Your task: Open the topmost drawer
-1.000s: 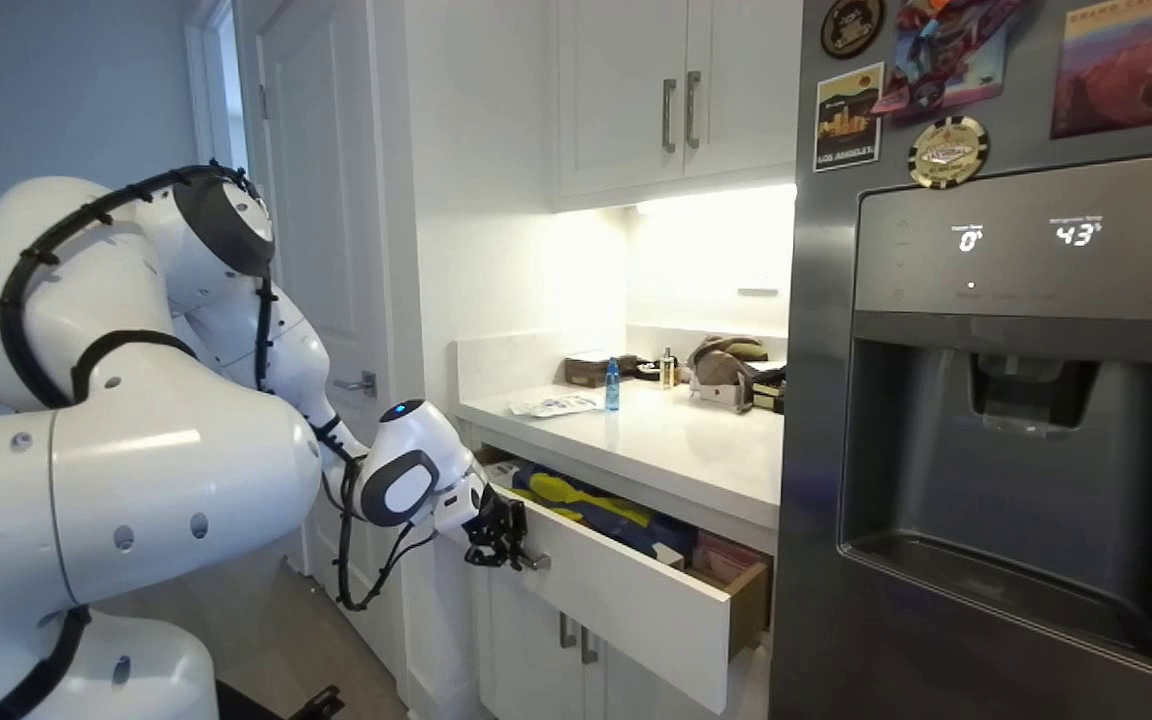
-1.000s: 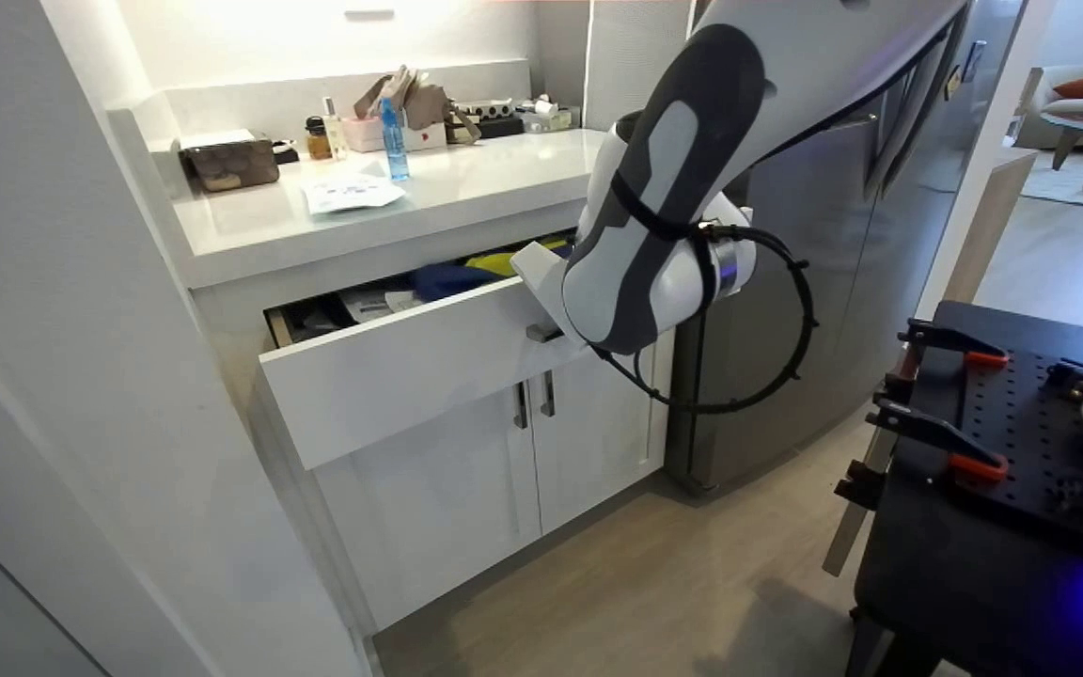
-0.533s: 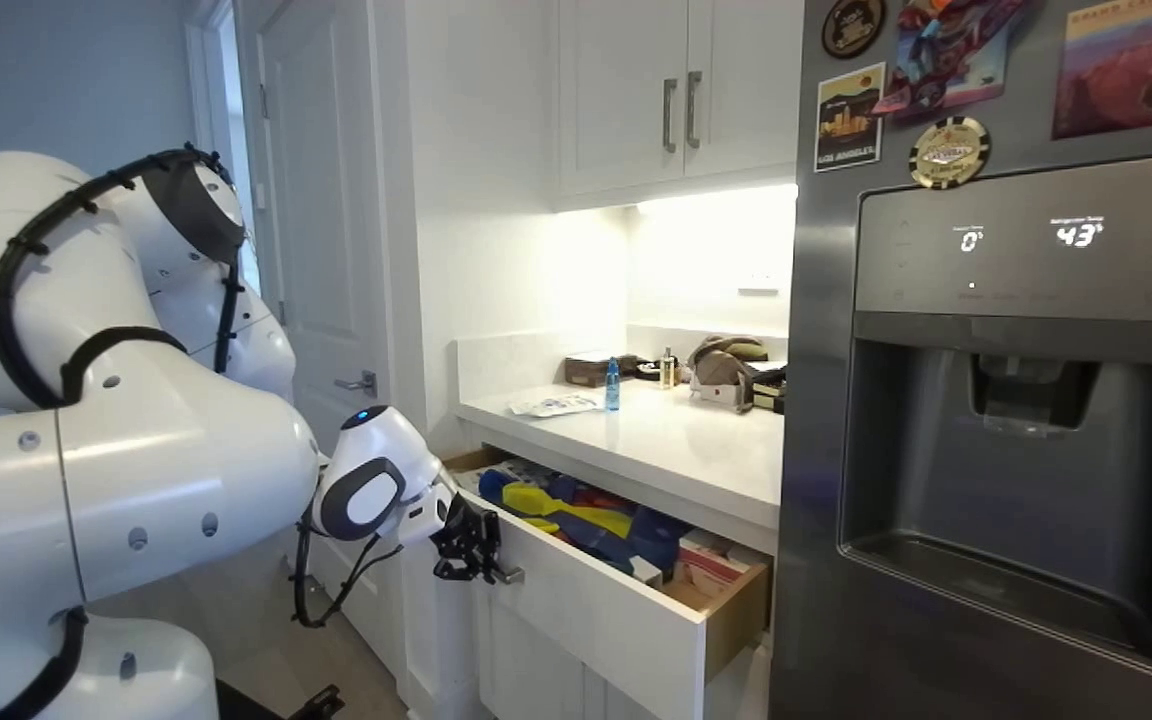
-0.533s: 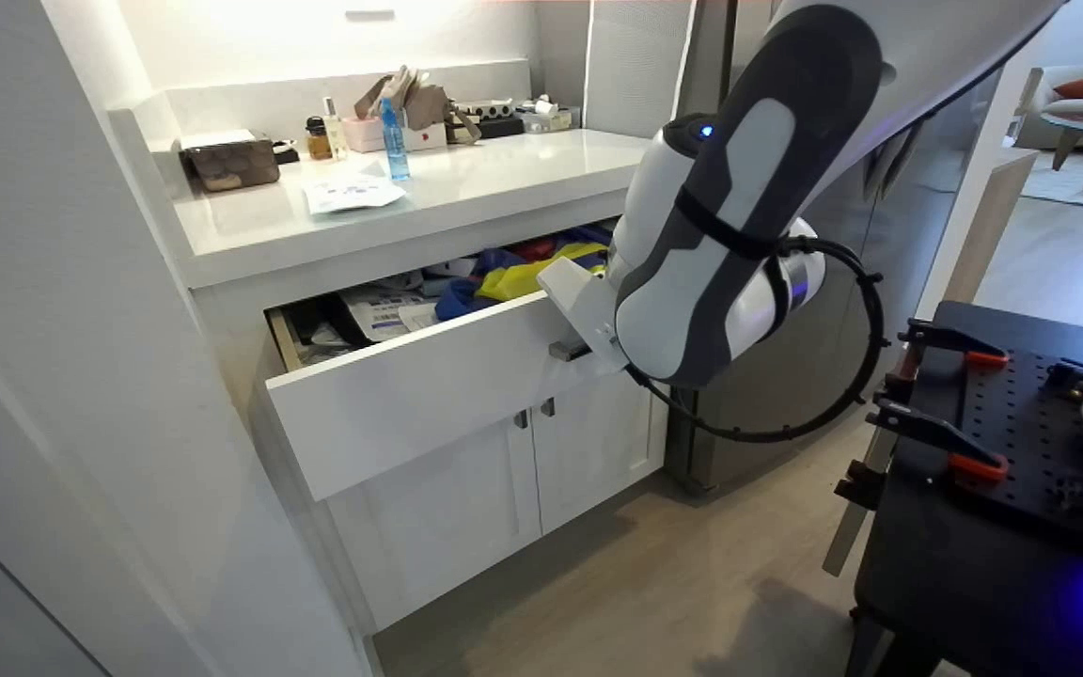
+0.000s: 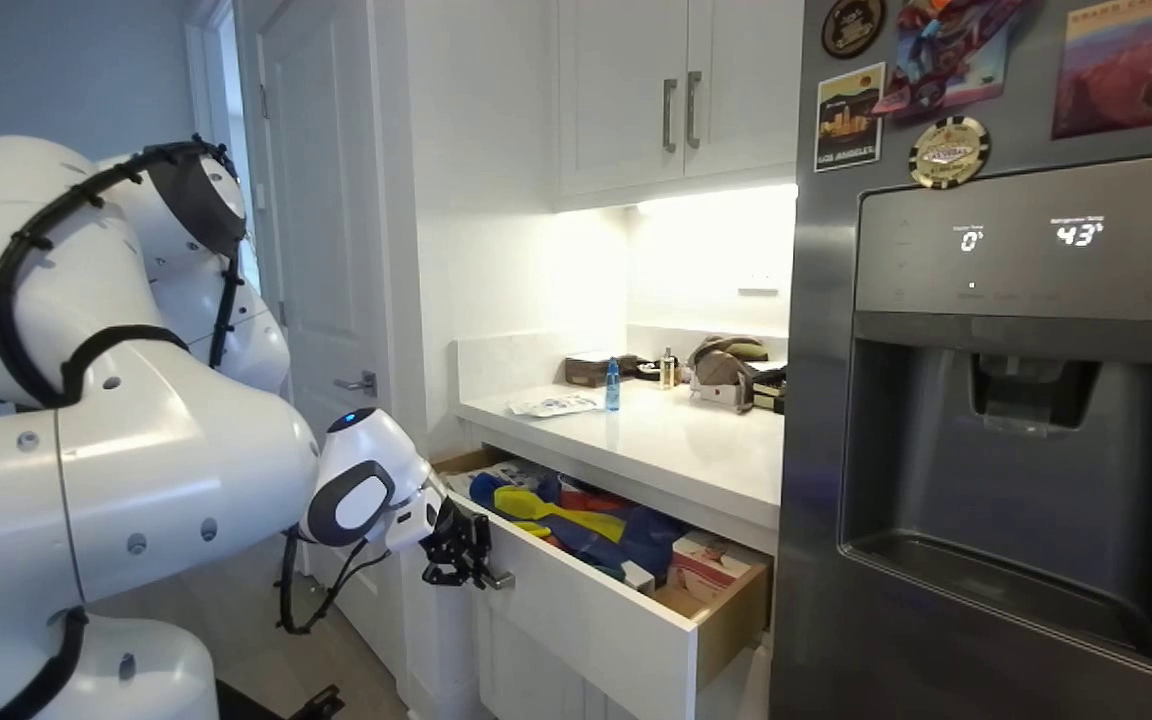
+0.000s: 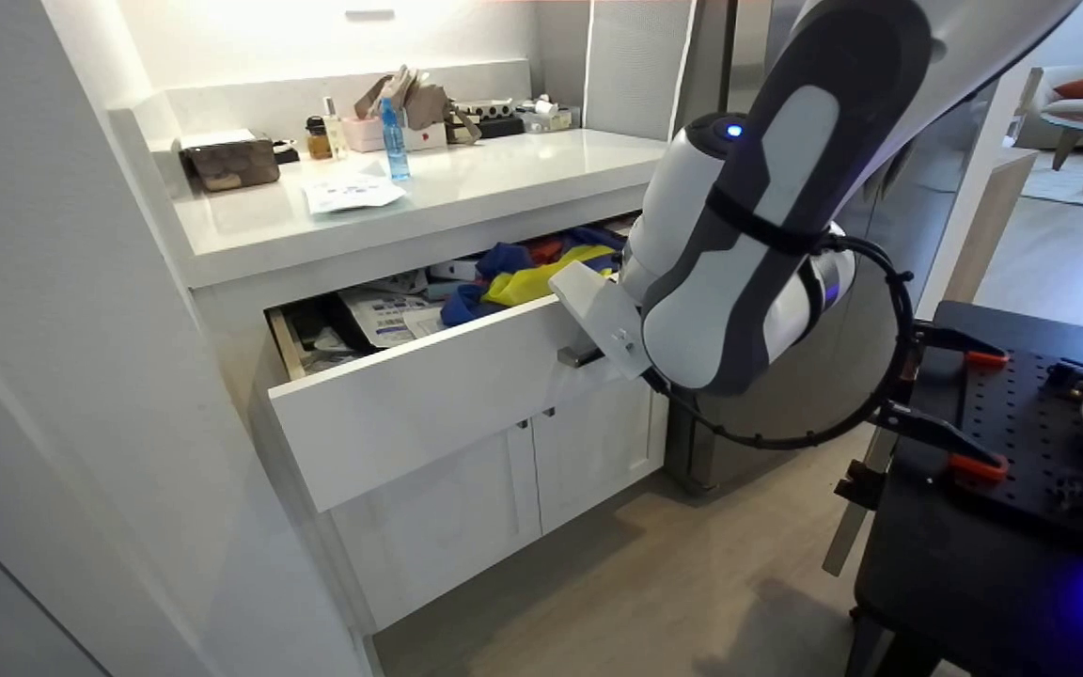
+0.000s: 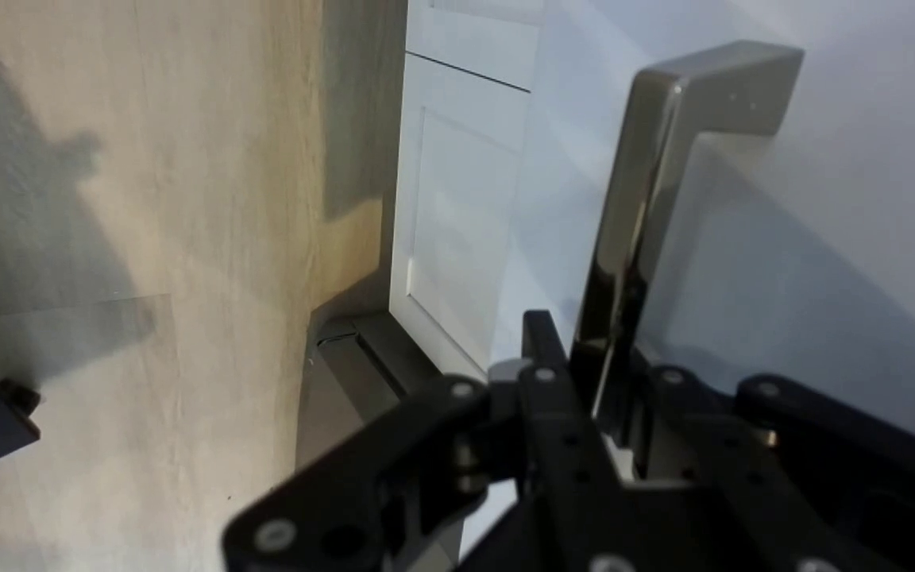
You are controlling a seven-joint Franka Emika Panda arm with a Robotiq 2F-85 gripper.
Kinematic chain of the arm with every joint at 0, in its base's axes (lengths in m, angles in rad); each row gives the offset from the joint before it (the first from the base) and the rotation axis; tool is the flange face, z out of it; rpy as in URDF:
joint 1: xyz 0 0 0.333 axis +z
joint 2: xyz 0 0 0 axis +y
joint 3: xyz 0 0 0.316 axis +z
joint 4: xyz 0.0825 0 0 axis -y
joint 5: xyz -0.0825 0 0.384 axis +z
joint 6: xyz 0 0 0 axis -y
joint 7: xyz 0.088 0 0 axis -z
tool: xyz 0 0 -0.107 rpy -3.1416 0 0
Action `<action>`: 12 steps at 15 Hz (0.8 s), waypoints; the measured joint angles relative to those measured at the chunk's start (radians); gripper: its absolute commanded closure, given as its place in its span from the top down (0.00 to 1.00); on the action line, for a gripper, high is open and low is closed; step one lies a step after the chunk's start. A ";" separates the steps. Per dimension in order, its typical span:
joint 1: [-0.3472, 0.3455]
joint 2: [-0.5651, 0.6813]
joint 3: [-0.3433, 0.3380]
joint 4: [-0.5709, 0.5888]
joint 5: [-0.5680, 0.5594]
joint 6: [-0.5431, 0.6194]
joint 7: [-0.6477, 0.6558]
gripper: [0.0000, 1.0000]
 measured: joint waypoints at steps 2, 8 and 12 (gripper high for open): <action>-0.011 0.006 0.006 -0.004 -0.021 0.009 0.013 0.04; -0.028 0.026 0.030 -0.030 -0.067 0.040 0.047 0.04; -0.025 0.058 0.062 -0.084 -0.096 0.087 0.086 0.04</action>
